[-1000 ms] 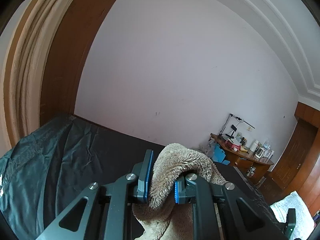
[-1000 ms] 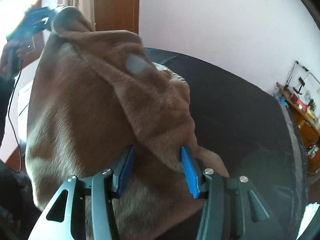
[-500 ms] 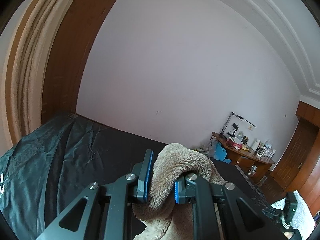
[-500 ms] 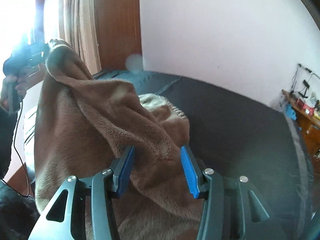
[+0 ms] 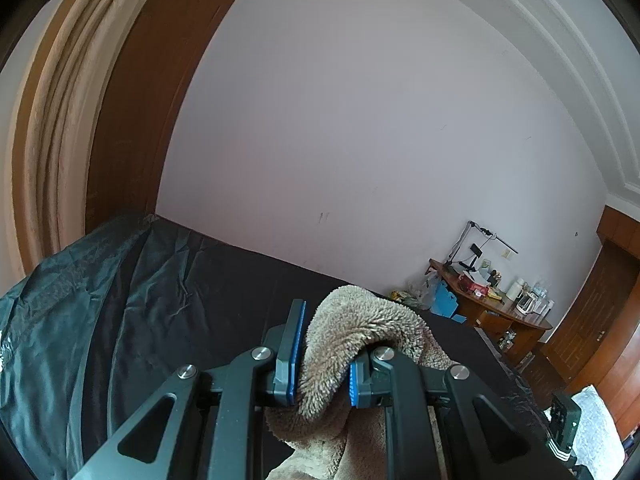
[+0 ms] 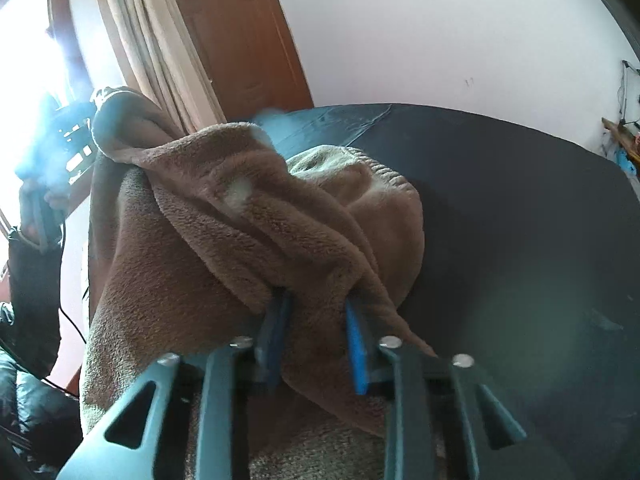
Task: Fold towel
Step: 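Close the right gripper on the hanging blanket below the left gripper, then hold the blanket with both grippers and stretch it between them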
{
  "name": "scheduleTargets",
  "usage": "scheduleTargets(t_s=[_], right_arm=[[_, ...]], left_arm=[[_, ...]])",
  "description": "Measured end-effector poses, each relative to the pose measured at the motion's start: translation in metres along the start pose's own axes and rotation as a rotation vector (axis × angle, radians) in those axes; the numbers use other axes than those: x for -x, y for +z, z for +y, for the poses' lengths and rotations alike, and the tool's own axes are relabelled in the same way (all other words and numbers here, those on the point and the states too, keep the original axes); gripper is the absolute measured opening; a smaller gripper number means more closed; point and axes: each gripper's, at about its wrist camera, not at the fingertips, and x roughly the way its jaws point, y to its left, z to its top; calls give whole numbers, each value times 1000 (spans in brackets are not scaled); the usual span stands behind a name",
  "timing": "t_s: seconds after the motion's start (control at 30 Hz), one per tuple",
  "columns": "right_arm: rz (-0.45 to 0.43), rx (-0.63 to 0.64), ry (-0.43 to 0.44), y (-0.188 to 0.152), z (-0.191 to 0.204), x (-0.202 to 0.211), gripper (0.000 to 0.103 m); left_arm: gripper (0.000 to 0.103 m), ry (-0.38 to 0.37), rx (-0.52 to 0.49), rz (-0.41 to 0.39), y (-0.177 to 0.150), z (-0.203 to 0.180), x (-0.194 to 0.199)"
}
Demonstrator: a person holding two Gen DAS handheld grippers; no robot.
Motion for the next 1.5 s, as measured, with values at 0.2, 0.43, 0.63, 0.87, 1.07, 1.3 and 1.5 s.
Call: scheduleTargets(t_s=[0.2, 0.43, 0.63, 0.87, 1.07, 1.3, 1.5], right_arm=[[-157, -29, -21, 4, 13, 48, 14], [-282, -28, -31, 1, 34, 105, 14], [-193, 34, 8, -19, 52, 85, 14], [-263, 177, 277, -29, 98, 108, 14], [-169, 230, -83, -25, 104, 59, 24], [-280, 277, -144, -23, 112, 74, 81], [-204, 329, -171, -27, 122, 56, 68]], left_arm=[[18, 2, 2, 0, -1, 0, -2], [18, -2, 12, -1, -3, 6, 1], [18, 6, 24, 13, -7, 20, 5], [18, 23, 62, 20, -12, 42, 10], [18, 1, 52, 34, -18, 40, 10], [18, -7, 58, 35, -20, 40, 12], [18, -7, 63, 36, -20, 42, 9]])
